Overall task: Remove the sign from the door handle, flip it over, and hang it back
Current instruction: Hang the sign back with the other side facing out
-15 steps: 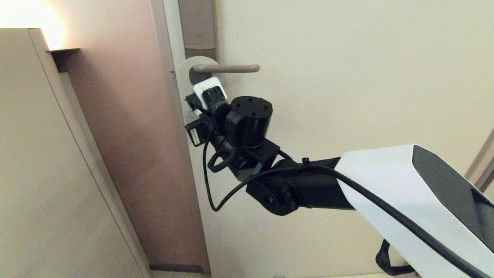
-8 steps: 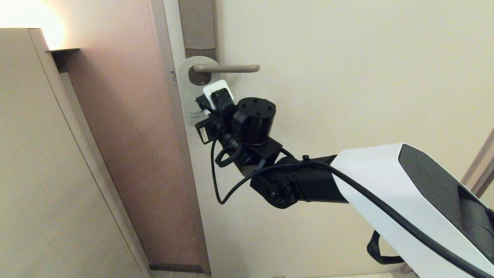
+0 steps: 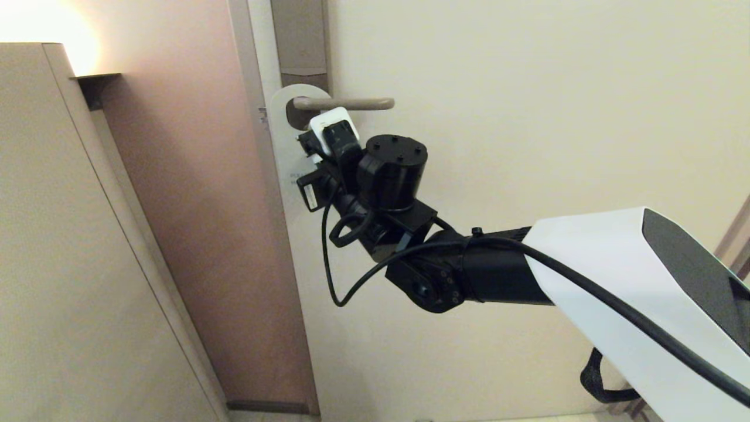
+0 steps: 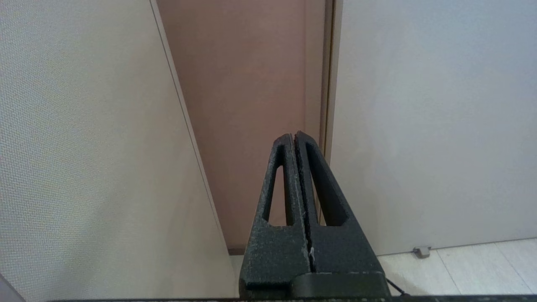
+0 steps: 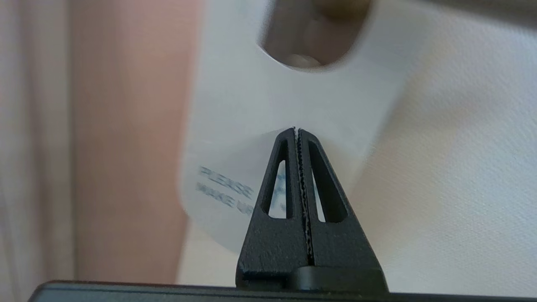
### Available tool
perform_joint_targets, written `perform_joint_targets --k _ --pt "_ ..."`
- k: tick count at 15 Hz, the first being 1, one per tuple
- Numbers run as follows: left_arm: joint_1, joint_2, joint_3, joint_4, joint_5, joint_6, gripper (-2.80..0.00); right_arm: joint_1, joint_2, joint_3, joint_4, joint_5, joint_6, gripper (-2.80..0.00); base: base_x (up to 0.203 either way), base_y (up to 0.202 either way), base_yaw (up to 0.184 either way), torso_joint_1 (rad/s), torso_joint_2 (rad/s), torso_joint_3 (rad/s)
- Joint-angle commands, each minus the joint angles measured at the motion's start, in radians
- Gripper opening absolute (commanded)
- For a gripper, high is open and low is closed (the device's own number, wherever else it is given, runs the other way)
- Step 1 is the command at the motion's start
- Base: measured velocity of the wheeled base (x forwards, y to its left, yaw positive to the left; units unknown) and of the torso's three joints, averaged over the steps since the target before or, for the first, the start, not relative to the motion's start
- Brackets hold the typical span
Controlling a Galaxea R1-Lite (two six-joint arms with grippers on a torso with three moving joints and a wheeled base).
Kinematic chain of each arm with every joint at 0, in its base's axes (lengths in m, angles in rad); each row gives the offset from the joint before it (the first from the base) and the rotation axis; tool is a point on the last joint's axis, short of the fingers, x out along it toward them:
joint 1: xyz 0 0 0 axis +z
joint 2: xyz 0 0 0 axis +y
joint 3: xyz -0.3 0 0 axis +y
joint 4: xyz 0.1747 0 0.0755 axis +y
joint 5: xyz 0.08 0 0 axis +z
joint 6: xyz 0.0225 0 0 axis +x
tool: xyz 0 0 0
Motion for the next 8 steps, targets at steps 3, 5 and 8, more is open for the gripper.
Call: perform_joint_targets --k 3,5,8 --pt "0.000 0.000 0.000 0.000 0.000 0.001 -2.80 0.045 -0.048 0.038 -0.004 0.002 0.006 -2.80 0.000 0.000 0.000 0.000 0.00 0.000" --pt "-0.001 0.000 0.000 0.000 0.000 0.000 -2.80 0.070 -0.058 0.058 -0.002 0.005 0.006 -2.80 0.000 0.000 0.000 0.000 0.00 0.000" --pt "0.000 0.000 0.000 0.000 0.000 0.000 -2.80 0.074 -0.020 0.021 -0.002 0.004 -0.002 -2.80 0.000 0.000 0.000 0.000 0.00 0.000"
